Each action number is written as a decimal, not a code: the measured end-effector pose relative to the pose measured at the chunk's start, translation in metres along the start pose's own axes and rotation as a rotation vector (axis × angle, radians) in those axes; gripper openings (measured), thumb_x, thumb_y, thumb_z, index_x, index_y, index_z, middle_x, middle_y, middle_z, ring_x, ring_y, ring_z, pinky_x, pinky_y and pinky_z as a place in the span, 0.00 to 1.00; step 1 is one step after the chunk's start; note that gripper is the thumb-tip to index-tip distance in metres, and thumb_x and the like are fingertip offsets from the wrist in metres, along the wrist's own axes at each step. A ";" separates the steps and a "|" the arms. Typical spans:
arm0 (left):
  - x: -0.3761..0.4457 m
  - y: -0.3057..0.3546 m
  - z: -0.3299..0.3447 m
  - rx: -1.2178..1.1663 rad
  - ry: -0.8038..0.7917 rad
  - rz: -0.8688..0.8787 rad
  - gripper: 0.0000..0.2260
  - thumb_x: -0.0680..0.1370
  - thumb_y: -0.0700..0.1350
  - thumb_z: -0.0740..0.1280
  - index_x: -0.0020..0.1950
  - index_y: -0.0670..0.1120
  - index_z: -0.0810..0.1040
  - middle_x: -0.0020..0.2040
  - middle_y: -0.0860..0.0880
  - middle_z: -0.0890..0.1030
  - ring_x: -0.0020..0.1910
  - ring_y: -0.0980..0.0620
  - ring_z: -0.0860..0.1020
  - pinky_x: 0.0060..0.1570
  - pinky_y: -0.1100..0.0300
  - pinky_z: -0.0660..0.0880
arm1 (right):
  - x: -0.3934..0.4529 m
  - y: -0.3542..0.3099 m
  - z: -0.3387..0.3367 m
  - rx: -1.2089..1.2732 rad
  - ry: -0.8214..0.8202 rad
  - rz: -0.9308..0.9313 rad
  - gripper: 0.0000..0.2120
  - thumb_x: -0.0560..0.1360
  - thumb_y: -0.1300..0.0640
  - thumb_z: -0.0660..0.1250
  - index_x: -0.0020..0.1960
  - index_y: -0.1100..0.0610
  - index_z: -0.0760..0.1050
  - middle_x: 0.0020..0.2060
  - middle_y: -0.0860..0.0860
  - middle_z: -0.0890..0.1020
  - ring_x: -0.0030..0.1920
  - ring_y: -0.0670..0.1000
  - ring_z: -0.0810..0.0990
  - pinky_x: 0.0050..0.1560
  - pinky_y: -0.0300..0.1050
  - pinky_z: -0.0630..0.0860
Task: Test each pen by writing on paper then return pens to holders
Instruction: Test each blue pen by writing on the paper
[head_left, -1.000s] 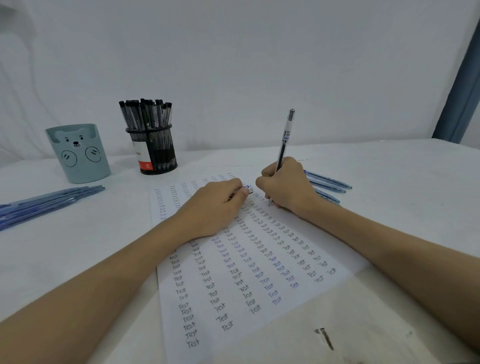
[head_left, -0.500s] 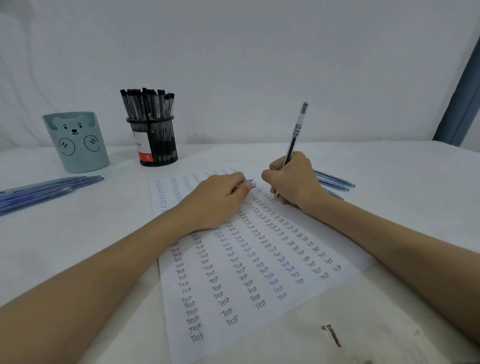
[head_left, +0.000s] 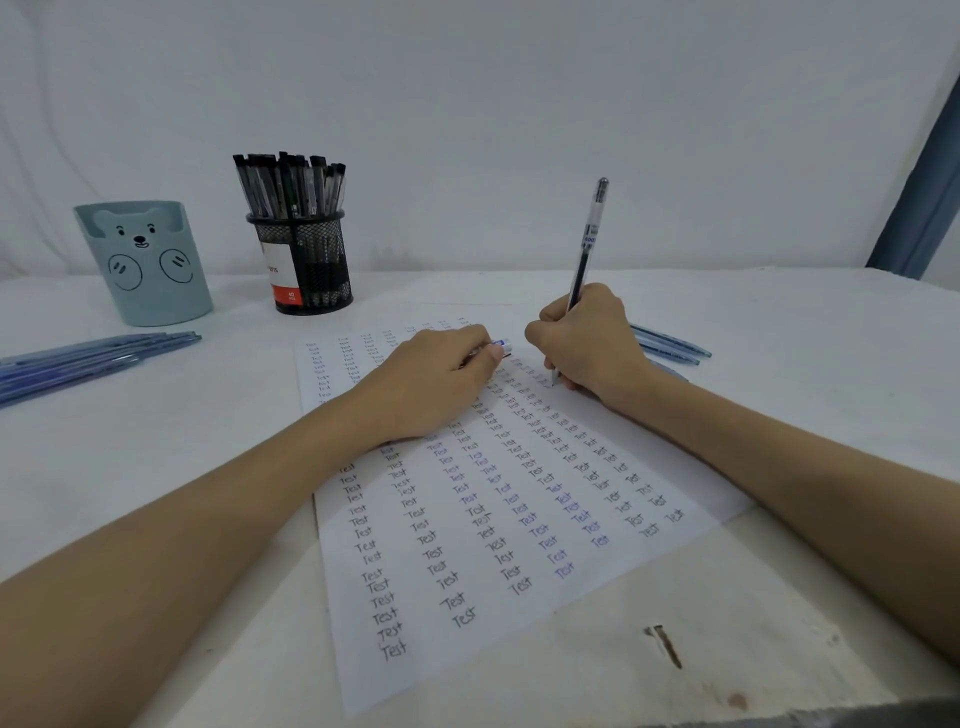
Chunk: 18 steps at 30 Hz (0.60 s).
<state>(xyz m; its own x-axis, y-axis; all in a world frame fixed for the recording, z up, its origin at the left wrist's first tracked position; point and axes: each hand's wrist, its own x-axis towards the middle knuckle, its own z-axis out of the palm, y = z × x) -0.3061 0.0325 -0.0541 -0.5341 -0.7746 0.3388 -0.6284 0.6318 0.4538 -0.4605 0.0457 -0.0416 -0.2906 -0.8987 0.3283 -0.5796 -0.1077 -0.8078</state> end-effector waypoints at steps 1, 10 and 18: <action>0.000 0.000 0.000 0.000 0.001 -0.001 0.17 0.81 0.52 0.53 0.47 0.39 0.72 0.43 0.41 0.78 0.43 0.44 0.74 0.46 0.52 0.70 | -0.001 -0.001 0.000 -0.002 -0.001 0.006 0.13 0.70 0.66 0.63 0.29 0.57 0.66 0.21 0.50 0.71 0.14 0.45 0.66 0.17 0.33 0.64; 0.000 0.002 -0.001 -0.003 -0.001 -0.027 0.17 0.81 0.51 0.54 0.47 0.38 0.72 0.42 0.41 0.77 0.39 0.50 0.70 0.45 0.52 0.70 | 0.001 0.000 0.000 -0.017 0.026 0.022 0.13 0.69 0.66 0.61 0.27 0.58 0.65 0.19 0.50 0.71 0.12 0.45 0.64 0.16 0.33 0.62; 0.000 0.000 -0.002 -0.013 -0.021 -0.032 0.16 0.81 0.51 0.54 0.47 0.40 0.73 0.39 0.45 0.76 0.36 0.54 0.69 0.40 0.60 0.66 | -0.001 -0.002 -0.004 0.159 0.056 0.086 0.14 0.70 0.67 0.62 0.27 0.59 0.65 0.19 0.52 0.72 0.12 0.45 0.62 0.17 0.30 0.57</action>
<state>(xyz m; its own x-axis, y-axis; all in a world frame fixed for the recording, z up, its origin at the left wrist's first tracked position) -0.3052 0.0329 -0.0527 -0.5253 -0.7937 0.3069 -0.6379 0.6060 0.4753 -0.4620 0.0479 -0.0383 -0.3780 -0.8831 0.2778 -0.4248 -0.1011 -0.8996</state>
